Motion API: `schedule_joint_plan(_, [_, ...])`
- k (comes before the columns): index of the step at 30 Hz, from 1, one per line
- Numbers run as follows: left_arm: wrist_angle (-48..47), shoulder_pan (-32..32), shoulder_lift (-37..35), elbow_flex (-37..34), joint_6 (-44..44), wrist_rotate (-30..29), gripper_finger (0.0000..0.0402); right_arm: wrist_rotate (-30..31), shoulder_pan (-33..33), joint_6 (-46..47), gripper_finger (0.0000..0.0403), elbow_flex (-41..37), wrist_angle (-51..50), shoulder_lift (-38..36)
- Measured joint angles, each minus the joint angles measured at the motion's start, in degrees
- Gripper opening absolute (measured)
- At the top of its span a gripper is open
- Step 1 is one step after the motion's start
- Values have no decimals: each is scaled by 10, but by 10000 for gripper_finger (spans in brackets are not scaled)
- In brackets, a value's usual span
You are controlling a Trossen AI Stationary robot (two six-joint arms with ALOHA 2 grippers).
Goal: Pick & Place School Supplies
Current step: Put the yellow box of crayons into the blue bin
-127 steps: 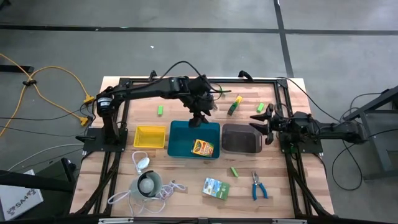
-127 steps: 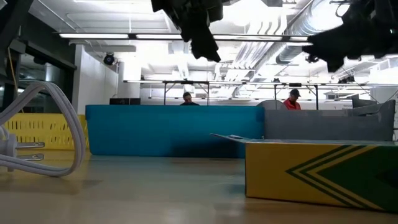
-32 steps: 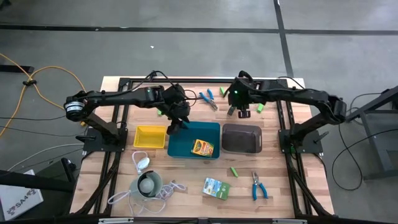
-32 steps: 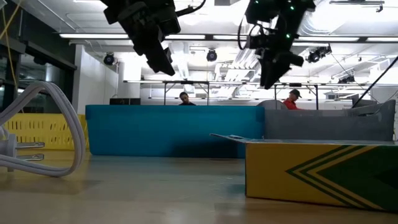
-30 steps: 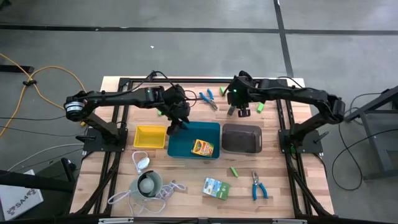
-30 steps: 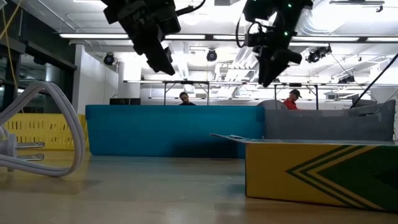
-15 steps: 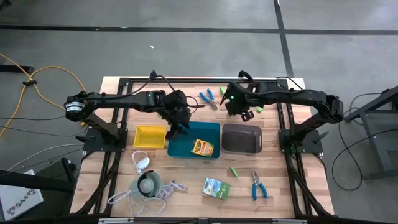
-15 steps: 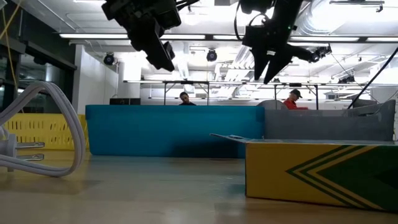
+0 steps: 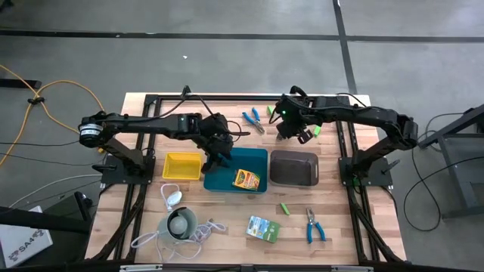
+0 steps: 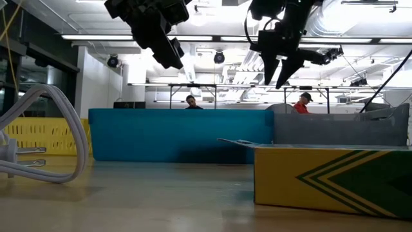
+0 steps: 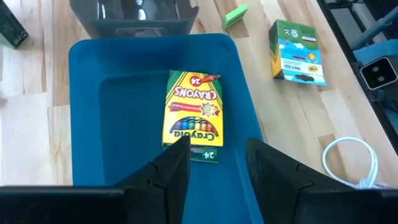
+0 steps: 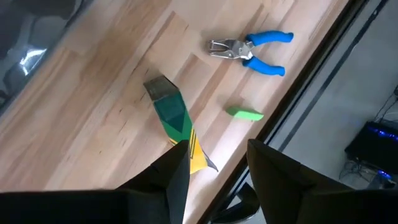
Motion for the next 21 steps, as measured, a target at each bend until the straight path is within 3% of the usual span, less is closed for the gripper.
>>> schedule_joint_plan(21, [9,-3,0,0,-8,0,150,8,-12,-11,150,0,20,85])
